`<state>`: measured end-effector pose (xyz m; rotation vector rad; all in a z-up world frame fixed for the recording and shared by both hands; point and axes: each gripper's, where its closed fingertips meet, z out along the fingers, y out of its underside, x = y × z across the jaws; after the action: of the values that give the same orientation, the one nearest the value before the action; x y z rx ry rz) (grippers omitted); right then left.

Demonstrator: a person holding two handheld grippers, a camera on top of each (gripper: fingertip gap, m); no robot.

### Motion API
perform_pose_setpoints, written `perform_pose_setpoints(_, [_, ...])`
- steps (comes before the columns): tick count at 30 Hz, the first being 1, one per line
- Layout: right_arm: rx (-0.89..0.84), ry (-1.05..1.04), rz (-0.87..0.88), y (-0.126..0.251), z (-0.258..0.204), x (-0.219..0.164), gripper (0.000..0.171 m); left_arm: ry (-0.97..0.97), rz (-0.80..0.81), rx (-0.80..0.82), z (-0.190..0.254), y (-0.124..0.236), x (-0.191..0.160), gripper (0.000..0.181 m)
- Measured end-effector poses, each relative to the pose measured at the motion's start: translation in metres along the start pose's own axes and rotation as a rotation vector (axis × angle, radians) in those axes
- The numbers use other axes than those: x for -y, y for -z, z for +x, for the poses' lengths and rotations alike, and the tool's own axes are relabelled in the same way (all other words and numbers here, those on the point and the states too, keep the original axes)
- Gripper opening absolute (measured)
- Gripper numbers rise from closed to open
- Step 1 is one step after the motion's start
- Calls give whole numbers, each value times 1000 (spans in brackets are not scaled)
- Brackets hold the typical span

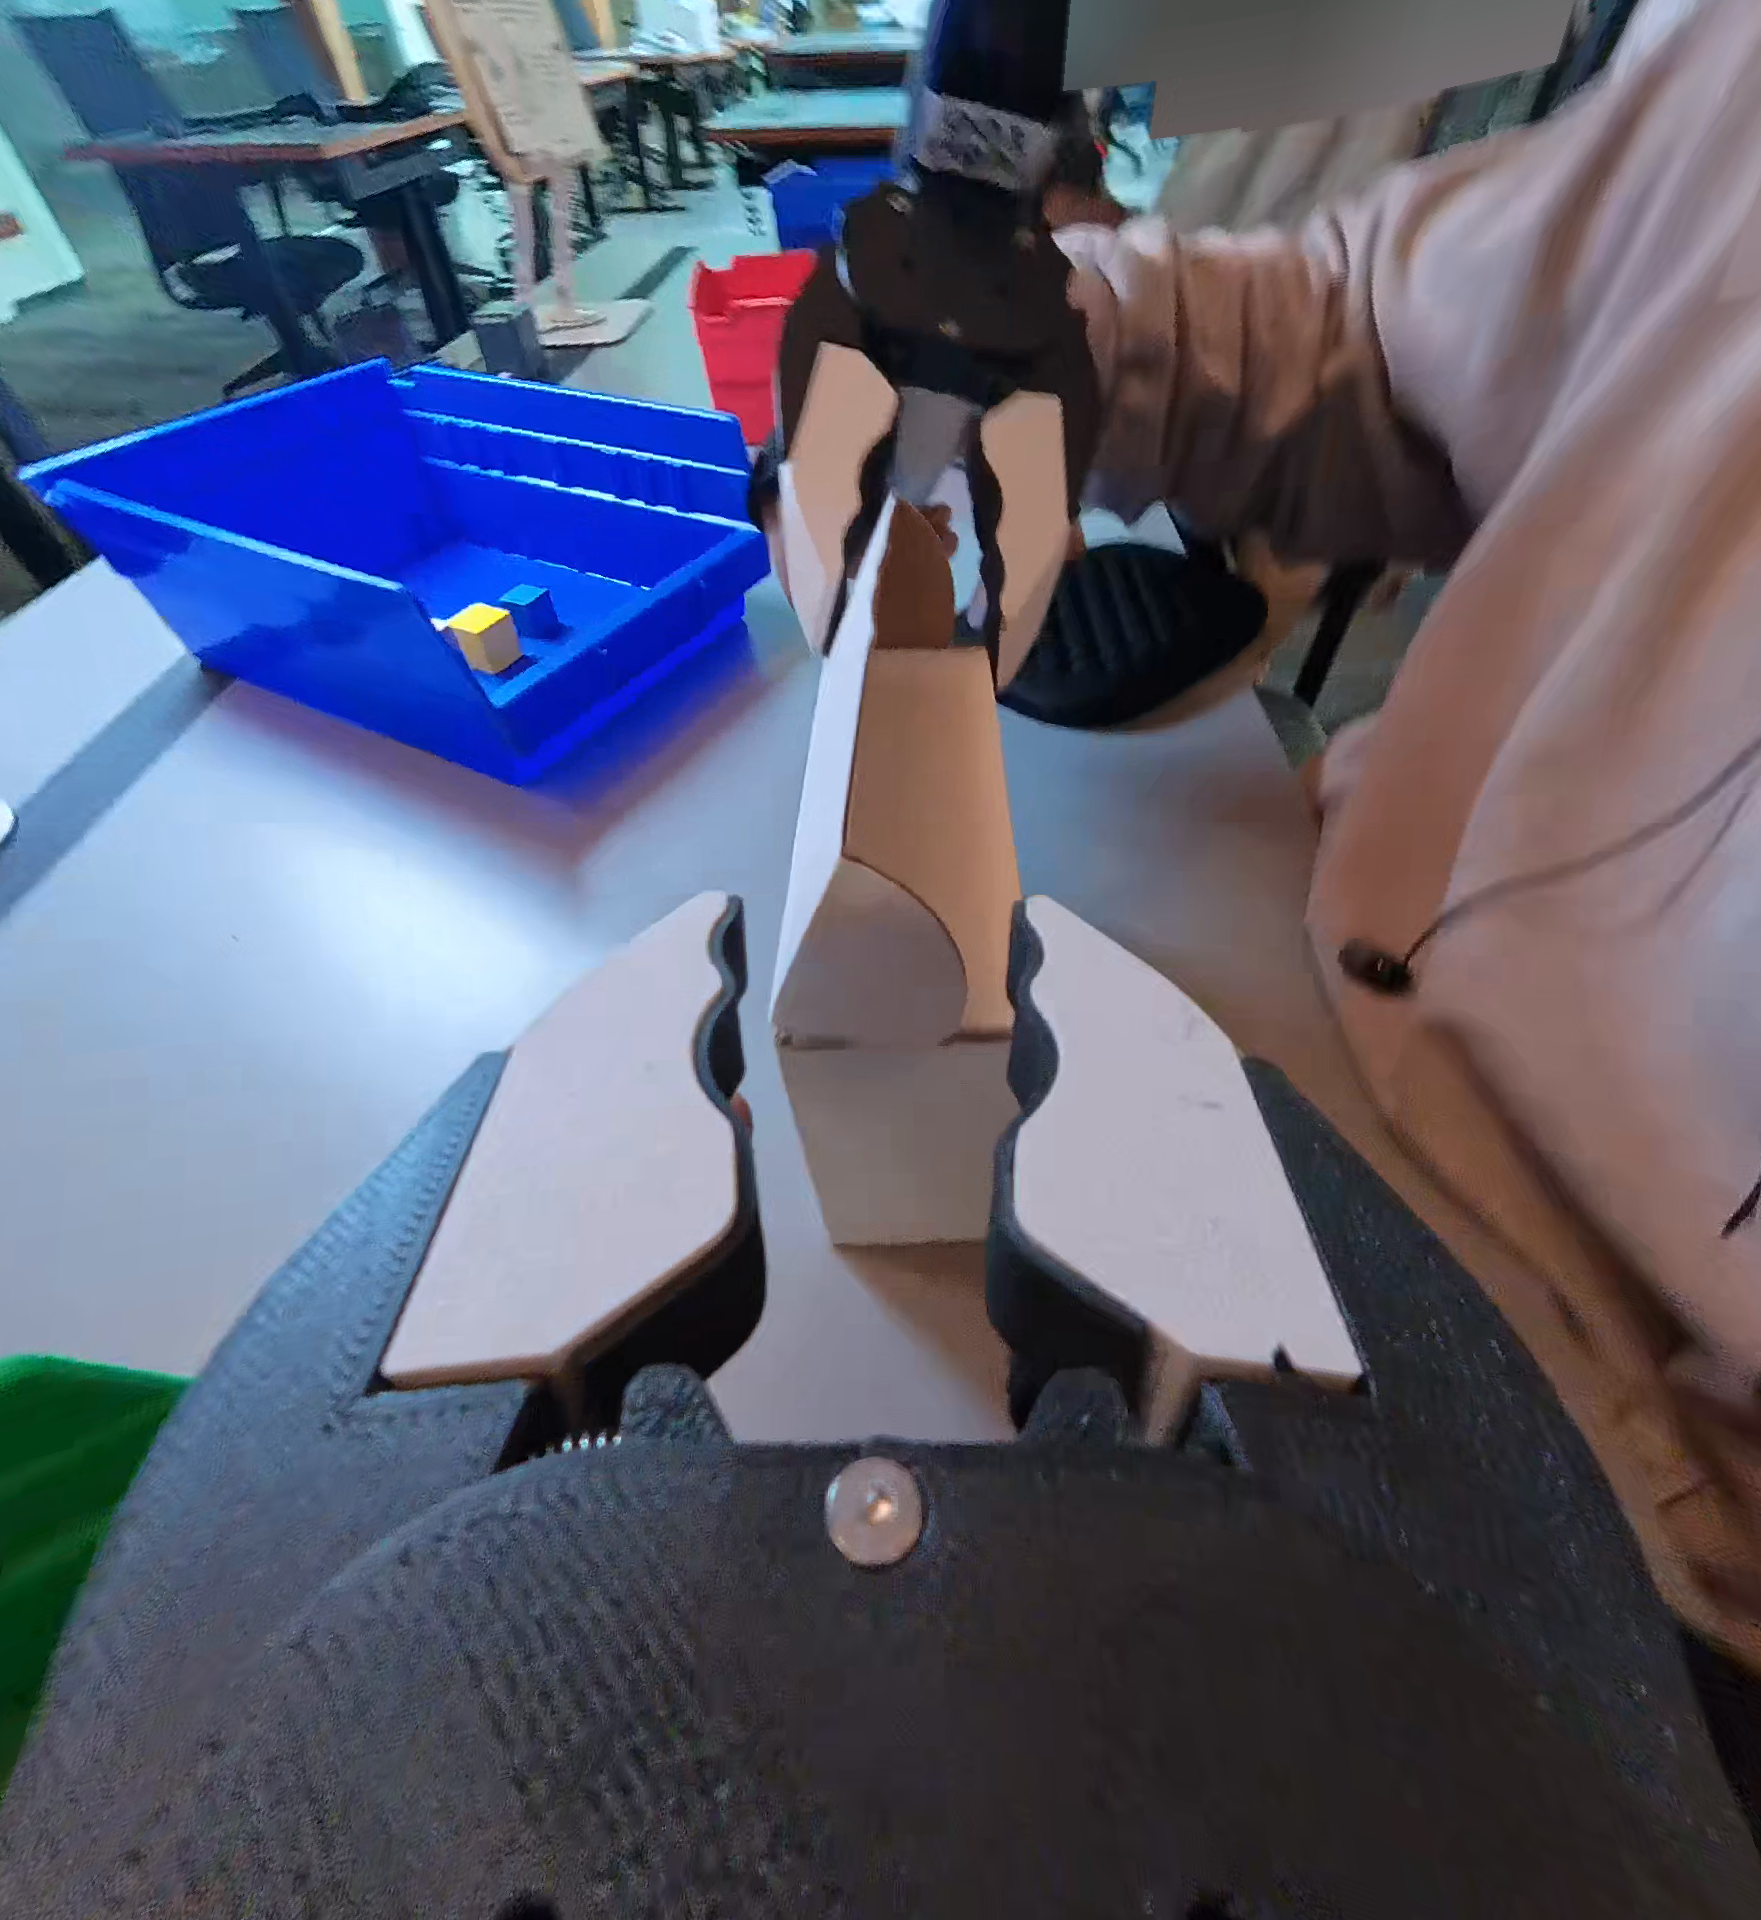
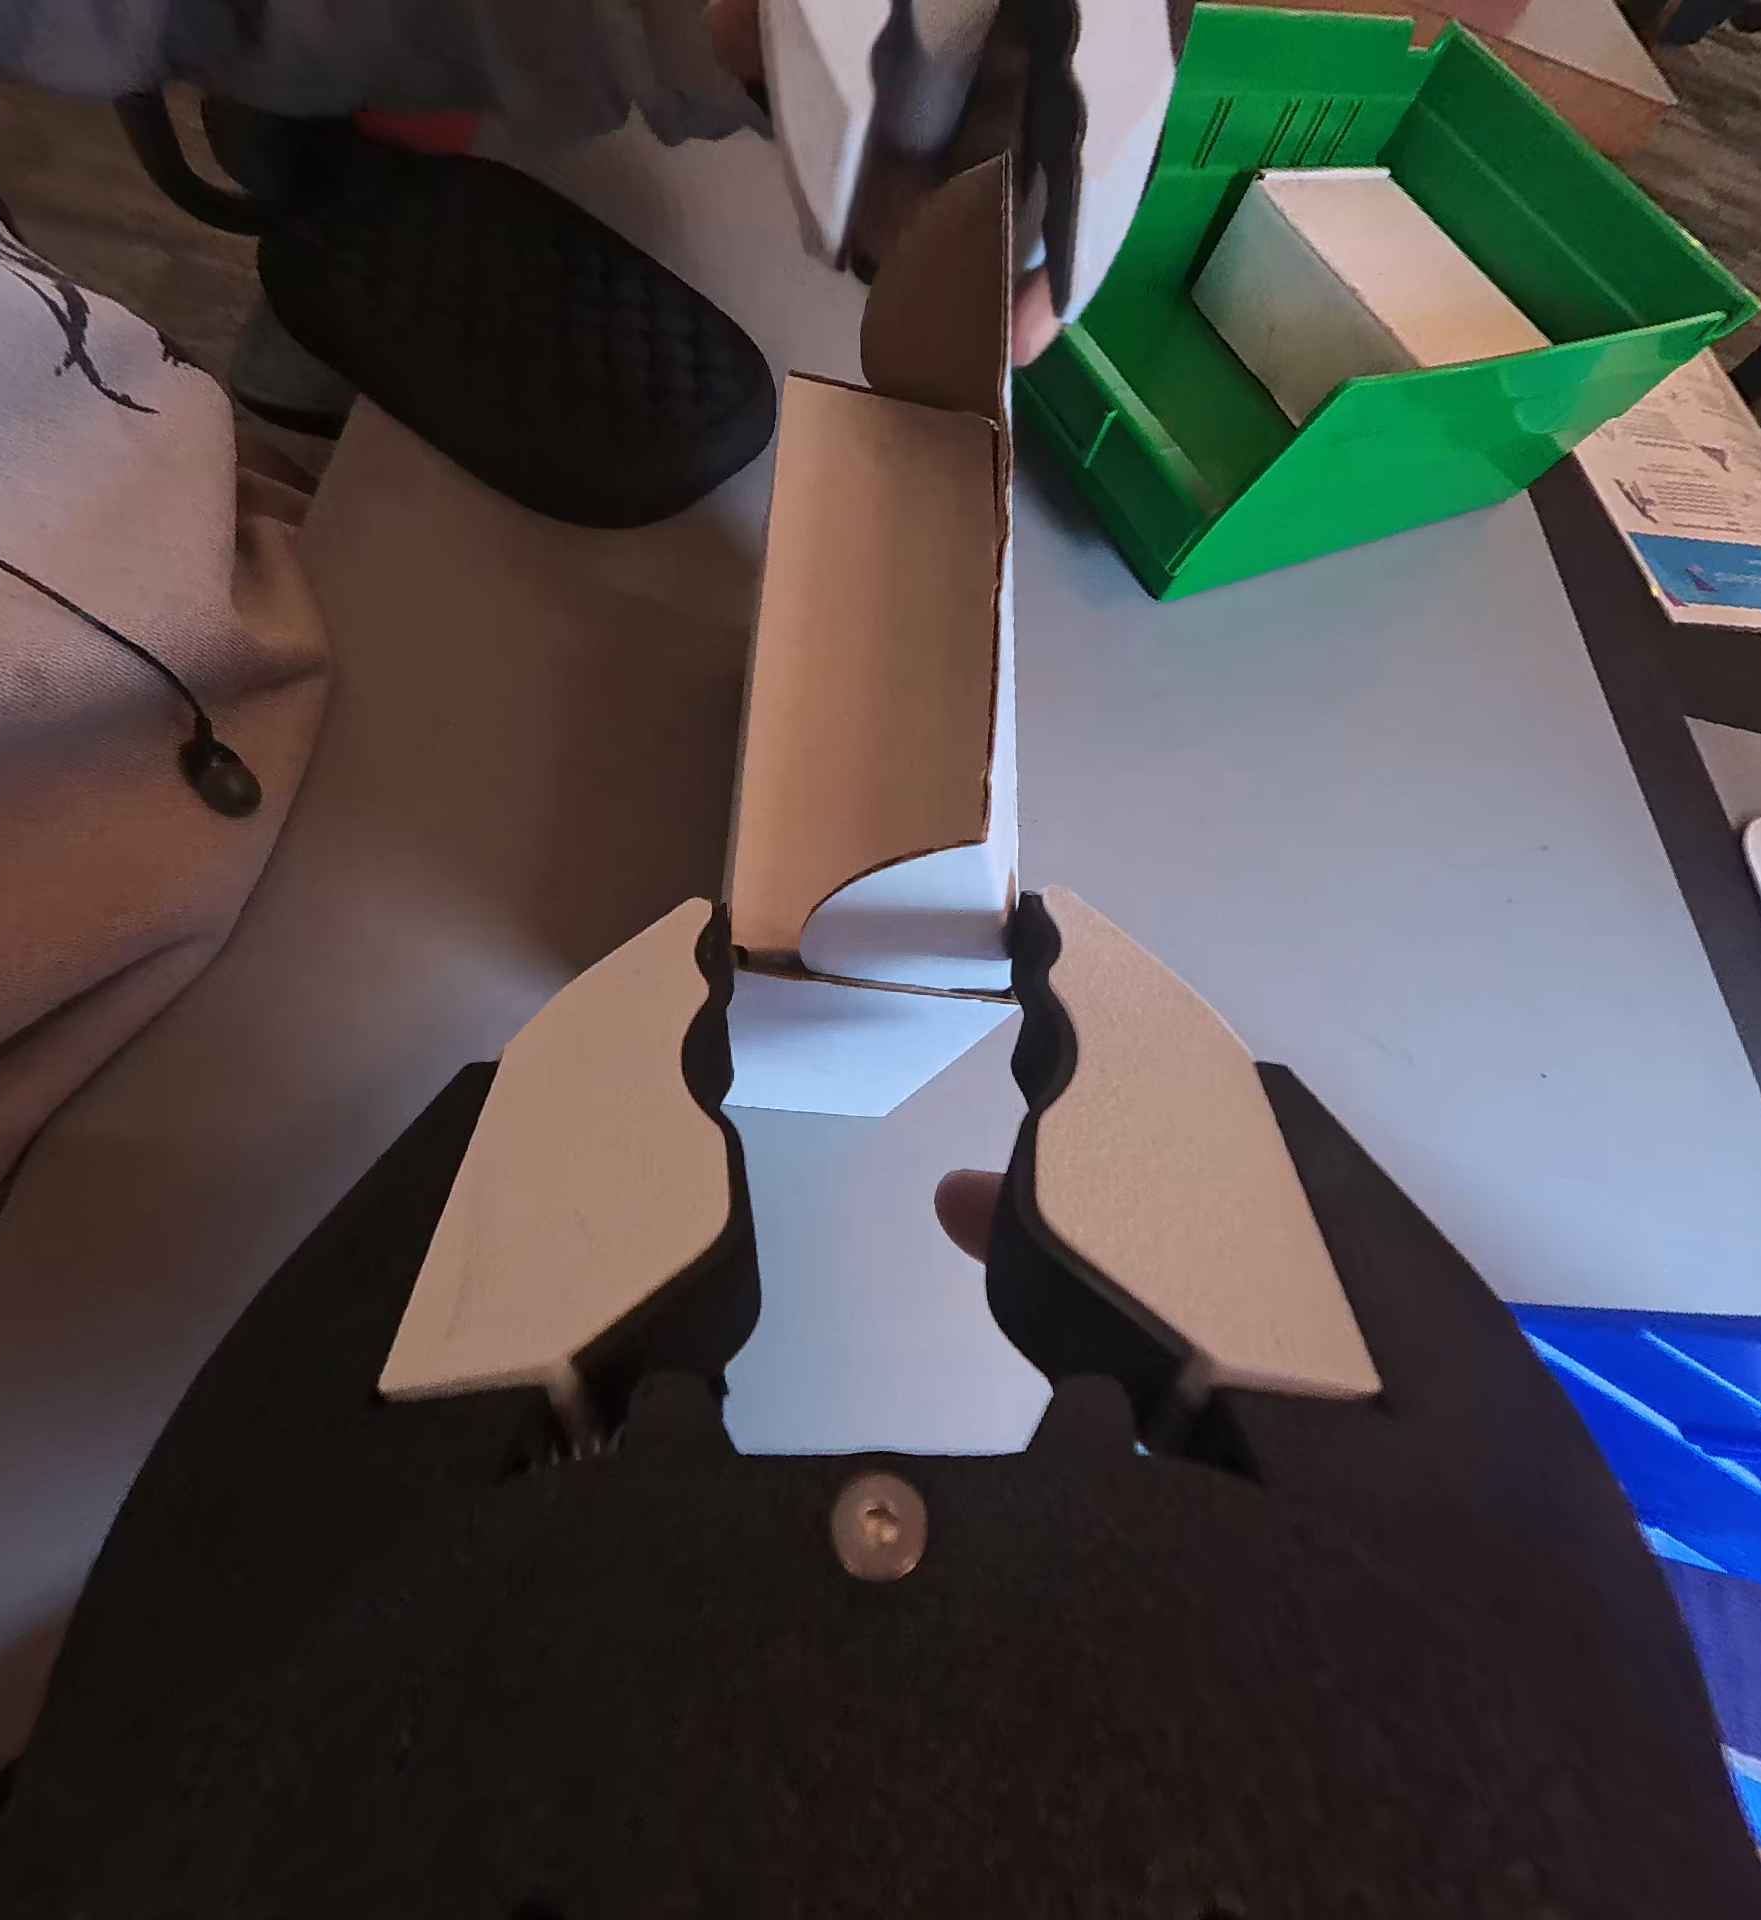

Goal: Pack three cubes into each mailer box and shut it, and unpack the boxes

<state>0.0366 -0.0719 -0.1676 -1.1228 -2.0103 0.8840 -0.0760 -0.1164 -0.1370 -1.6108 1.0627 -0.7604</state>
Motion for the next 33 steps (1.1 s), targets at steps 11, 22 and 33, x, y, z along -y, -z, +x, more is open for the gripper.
perform_pose_setpoints(11, [-10,-9,5,0,3,0,52,71,-41,-144,-7,-9,8,24])
perform_pose_setpoints(22, [-8,-13,6,-1,2,1,52,372,56,-17,-11,-9,10,20])
perform_pose_setpoints(33, [-5,1,-11,-2,-1,0,52,43,91,53,8,-8,7,23])
